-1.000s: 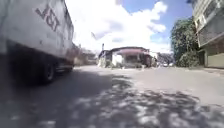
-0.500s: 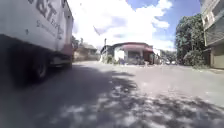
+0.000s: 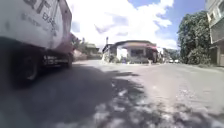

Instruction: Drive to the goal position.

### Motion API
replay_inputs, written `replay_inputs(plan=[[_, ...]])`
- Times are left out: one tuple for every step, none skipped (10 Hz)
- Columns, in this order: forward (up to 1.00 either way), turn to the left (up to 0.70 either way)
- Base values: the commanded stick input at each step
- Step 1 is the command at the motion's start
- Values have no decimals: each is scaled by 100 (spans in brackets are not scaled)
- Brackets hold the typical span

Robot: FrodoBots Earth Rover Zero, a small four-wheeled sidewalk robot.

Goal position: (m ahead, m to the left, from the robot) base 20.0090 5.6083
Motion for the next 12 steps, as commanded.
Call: replay_inputs(plan=[[100,0],[100,0],[100,0],[100,0],[100,0],[100,0],[100,0],[100,0],[100,0],[100,0],[100,0],[100,0]])
